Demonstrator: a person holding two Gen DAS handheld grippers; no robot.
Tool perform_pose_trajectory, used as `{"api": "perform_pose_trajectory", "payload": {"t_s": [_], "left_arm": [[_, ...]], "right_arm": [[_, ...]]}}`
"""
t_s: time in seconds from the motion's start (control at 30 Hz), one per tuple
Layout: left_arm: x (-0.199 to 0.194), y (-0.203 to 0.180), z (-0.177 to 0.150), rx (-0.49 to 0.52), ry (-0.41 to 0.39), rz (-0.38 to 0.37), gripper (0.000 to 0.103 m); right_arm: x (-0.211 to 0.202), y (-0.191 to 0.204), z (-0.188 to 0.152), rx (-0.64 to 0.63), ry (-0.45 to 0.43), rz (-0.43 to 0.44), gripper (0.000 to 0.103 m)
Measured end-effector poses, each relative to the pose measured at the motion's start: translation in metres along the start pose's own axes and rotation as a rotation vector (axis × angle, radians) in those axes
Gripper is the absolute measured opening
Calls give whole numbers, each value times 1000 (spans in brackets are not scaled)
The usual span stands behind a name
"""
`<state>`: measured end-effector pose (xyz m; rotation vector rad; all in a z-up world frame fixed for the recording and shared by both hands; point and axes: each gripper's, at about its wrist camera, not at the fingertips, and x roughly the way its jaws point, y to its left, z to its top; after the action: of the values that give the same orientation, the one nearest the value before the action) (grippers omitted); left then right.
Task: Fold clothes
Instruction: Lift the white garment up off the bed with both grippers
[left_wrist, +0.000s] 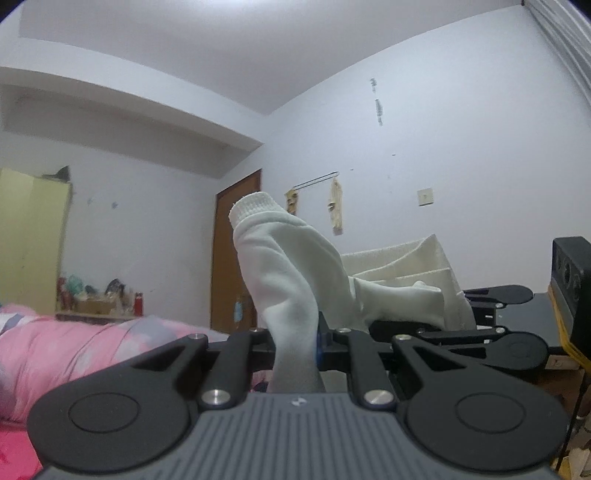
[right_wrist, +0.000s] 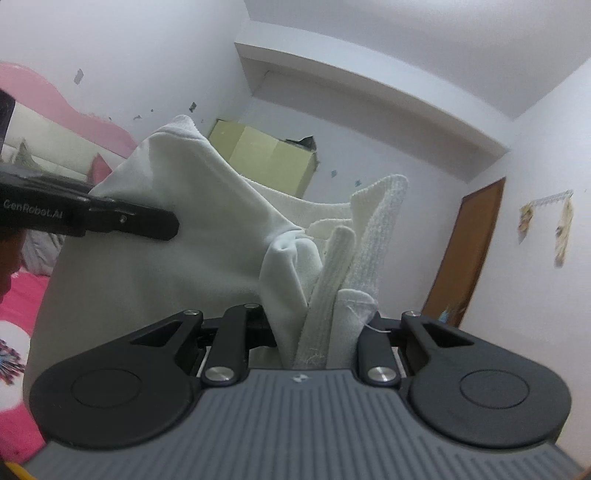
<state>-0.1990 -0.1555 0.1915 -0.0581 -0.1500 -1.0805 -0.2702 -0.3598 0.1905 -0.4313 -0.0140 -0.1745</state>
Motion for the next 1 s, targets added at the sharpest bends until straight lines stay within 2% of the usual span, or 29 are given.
{"api": "perform_pose_trajectory", "payload": {"t_s": [0.37, 0.6, 0.8, 1.0], "left_arm": [[56, -37, 78, 52, -109, -109, 15], [101, -64, 116, 35, -205, -130, 15], [149, -92, 118, 13, -228, -162, 15], [202, -108, 100, 33, -210, -183, 15]], "right_arm": [[-8, -72, 64, -112, -59, -139, 18], [0, -120, 103, -215, -102, -240, 18], [9, -165, 107, -235, -108, -289, 18], [26, -210, 79, -216, -86, -295, 18]]}}
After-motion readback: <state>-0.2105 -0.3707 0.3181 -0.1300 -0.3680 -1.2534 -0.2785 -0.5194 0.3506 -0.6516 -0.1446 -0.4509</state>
